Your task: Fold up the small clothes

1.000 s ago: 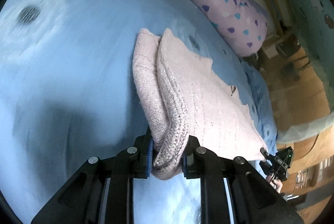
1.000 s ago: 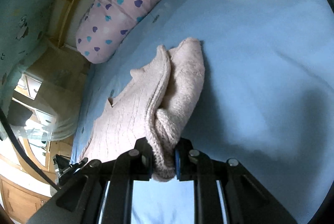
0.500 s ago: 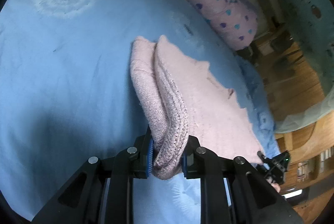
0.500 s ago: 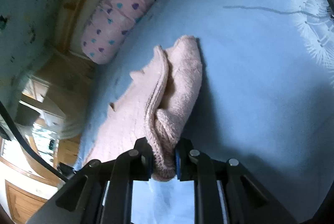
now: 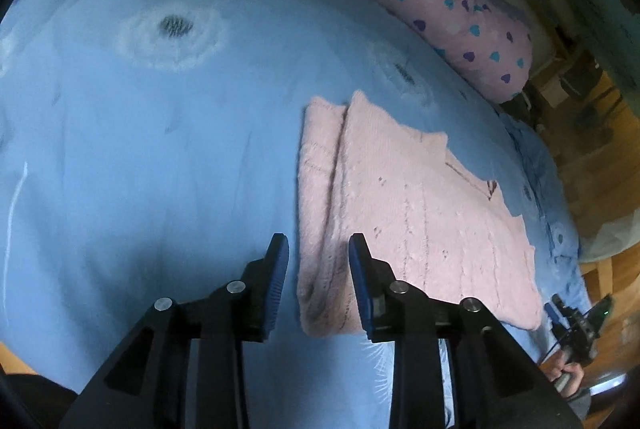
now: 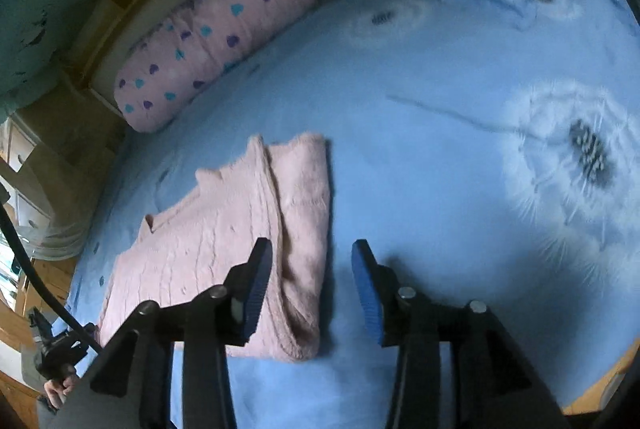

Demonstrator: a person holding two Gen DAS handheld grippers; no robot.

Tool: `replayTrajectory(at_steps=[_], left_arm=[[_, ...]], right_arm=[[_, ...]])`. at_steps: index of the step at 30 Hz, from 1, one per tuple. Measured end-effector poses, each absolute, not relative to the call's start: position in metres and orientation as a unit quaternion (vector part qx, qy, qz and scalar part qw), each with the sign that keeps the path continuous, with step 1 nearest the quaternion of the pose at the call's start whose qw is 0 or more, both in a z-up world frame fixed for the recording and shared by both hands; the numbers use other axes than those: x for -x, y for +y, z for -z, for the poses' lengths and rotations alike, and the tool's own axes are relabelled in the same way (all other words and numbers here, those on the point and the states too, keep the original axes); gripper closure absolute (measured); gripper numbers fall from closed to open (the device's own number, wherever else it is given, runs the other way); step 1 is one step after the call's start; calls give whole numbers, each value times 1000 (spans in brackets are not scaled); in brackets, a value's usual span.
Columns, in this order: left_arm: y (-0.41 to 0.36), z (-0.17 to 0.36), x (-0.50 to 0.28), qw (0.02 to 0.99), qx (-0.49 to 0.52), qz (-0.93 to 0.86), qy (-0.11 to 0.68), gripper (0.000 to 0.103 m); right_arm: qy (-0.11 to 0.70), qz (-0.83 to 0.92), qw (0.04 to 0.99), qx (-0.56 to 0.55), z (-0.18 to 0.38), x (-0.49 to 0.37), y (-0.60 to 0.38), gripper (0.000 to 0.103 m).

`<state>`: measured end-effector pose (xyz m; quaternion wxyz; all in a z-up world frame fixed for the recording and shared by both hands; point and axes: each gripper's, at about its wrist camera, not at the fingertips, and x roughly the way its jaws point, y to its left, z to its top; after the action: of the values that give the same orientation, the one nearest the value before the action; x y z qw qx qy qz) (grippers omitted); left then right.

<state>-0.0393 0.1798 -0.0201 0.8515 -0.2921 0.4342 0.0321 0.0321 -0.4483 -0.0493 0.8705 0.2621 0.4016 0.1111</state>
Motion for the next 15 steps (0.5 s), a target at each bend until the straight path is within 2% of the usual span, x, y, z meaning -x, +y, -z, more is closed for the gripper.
replayTrajectory(at_steps=[5,11,15], left_arm=[[153,10,19,869,226,-21,439,79],[131,-3,-19,881,192,7,432,79],[113,-6,-44,877,189,38,440,79]], right_arm=[[406,-143,863,-262,46,-47,-439,47],[400,-194,869,-215,28,-78,-403,45],[412,-196,858,-234,34,-104,-416,41]])
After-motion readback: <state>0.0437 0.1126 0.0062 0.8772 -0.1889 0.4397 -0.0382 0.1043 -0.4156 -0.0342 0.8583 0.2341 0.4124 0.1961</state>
